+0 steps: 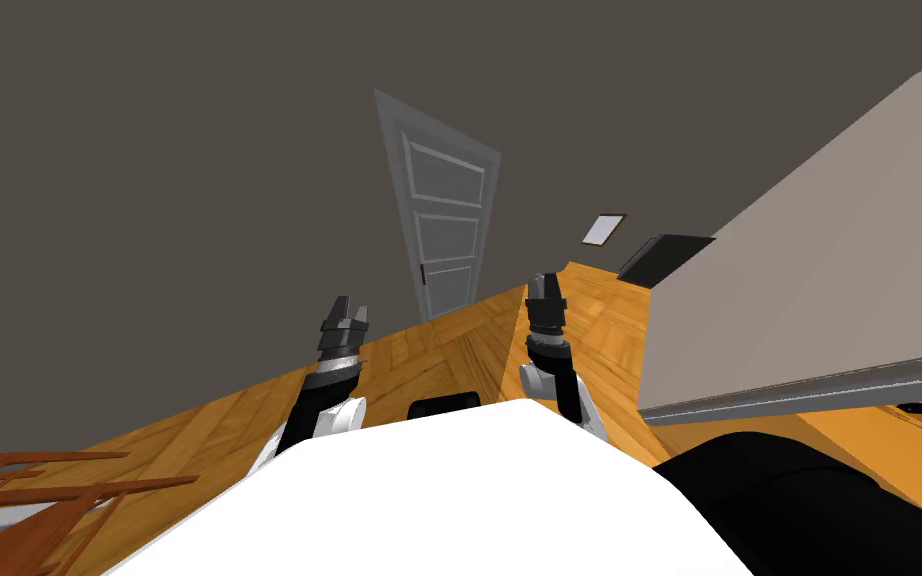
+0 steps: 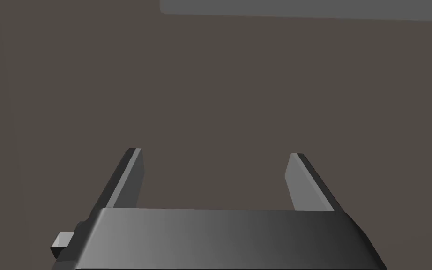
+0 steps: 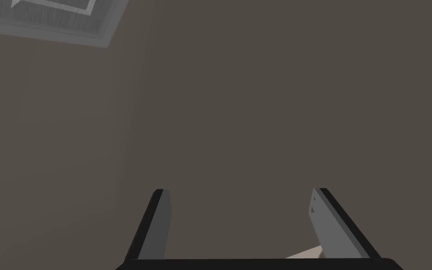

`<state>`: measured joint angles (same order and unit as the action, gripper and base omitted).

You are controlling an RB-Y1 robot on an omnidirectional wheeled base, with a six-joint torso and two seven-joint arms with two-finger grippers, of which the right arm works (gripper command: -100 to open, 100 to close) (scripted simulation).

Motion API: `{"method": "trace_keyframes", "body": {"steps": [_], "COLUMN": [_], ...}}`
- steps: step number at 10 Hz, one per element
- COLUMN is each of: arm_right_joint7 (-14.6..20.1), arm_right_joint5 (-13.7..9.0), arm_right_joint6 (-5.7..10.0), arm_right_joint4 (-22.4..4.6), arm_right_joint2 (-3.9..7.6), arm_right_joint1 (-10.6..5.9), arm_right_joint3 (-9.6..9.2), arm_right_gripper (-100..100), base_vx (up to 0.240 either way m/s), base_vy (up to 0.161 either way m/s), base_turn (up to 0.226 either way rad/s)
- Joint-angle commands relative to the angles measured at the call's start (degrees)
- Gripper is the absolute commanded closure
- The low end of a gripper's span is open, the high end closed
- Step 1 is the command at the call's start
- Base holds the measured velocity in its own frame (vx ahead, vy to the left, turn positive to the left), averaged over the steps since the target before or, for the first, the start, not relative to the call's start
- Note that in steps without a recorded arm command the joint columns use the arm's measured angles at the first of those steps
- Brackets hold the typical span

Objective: Pull the door open

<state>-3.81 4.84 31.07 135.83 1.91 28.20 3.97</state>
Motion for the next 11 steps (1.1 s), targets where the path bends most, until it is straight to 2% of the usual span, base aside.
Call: {"method": "trace_keyframes", "body": {"steps": [1,3,11], "arm_right_joint7": [1.7,2.79,9.98], "arm_right_joint5": [-1.23,-2.02,-7.24], "arm_right_joint6": [0.42,0.69,2.47], "arm_right_joint4": [-2.1,-3.45,-12.35], "arm_right_joint2": [0.41,0.65,1.97], "arm_right_joint1": [-0.64,-1.06,-3.79], "arm_right_joint3": [-0.29,-0.47,-1.69], "arm_right_gripper": [-100,-100,-100], "base_vx": [0.042,0.086,0.08], "base_vy": [0.023,0.008,0.01], "base_turn": [0.182,0.069,0.106]}}
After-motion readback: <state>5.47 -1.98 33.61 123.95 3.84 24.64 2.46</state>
